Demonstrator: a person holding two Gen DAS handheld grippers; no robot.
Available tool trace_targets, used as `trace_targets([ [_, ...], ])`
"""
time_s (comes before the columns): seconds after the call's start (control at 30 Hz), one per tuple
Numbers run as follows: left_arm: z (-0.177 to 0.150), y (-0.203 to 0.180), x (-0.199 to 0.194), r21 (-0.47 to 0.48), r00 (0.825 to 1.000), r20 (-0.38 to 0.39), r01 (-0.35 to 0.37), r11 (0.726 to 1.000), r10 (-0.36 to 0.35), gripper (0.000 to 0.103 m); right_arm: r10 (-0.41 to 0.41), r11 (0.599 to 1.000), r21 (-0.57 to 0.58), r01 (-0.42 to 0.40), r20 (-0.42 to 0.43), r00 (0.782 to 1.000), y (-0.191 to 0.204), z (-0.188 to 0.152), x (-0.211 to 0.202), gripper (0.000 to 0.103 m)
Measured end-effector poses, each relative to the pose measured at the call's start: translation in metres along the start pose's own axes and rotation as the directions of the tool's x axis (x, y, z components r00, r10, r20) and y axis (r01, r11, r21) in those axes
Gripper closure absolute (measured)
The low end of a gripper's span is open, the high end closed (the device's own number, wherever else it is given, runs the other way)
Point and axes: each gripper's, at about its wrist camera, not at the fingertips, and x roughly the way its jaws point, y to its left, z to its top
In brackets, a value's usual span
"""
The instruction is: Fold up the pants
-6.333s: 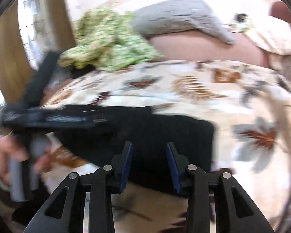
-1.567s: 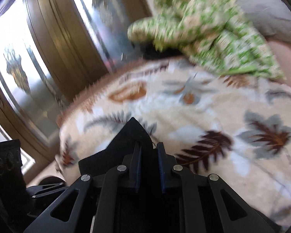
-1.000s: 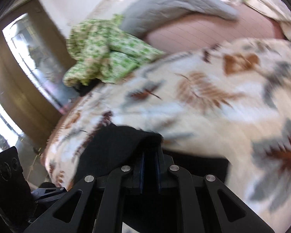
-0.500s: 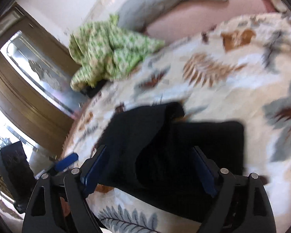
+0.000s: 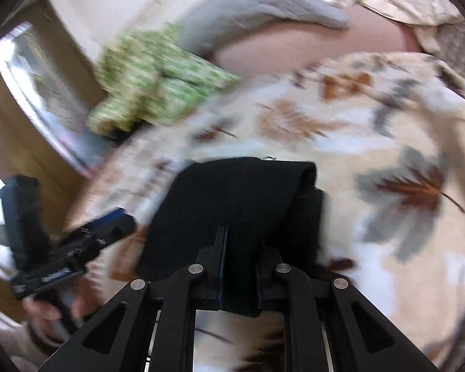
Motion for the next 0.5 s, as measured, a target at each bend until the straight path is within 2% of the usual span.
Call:
trace_targets([
  [0.07, -0.005, 0.001, 0.011, -0.010, 0.999, -0.036, -0.001, 1.000, 0.001, 0.027, -0.043, 0.999, -0.001, 0.043, -0.017, 0.999, -0.007, -0.003, 0.012, 0.084],
  [0.13, -0.003, 0.004, 0.003, -0.015, 1.000, -0.025, 0.000, 1.000, -0.001, 0.027, -0.111, 0.993, -0.034, 0.110, -0.003, 0.994, -0.006, -0.004, 0.013, 0.062],
  [0.2, 0.003, 0.006, -0.008, -0.007, 1.000, 0.005, -0.022, 1.000, 0.022, 0.027, -0.180, 0.981, -0.064, 0.181, 0.030, 0.983, -0.002, -0.003, 0.004, 0.050],
  [0.27, 0.013, 0.008, -0.018, -0.008, 0.999, 0.040, -0.028, 1.000, 0.028, 0.027, -0.233, 0.969, -0.069, 0.239, 0.078, 0.969, -0.001, 0.002, -0.011, 0.050],
  [0.3, 0.018, 0.008, -0.019, -0.007, 0.998, 0.046, -0.031, 1.000, 0.031, 0.026, -0.227, 0.971, -0.058, 0.233, 0.102, 0.969, -0.001, 0.005, -0.019, 0.050],
  [0.4, 0.032, 0.007, -0.009, 0.003, 0.998, 0.040, -0.055, 0.998, 0.055, 0.026, -0.141, 0.987, -0.059, 0.152, 0.152, 0.978, 0.006, 0.015, -0.031, 0.055],
  [0.47, 0.036, 0.005, 0.004, 0.009, 0.997, 0.021, -0.068, 0.998, 0.068, 0.026, -0.125, 0.985, -0.099, 0.138, 0.135, 0.983, 0.016, 0.021, -0.021, 0.063],
  [0.5, 0.036, 0.004, 0.009, 0.011, 0.997, 0.011, -0.071, 0.997, 0.071, 0.026, -0.142, 0.979, -0.127, 0.157, 0.122, 0.982, 0.021, 0.023, -0.011, 0.066],
])
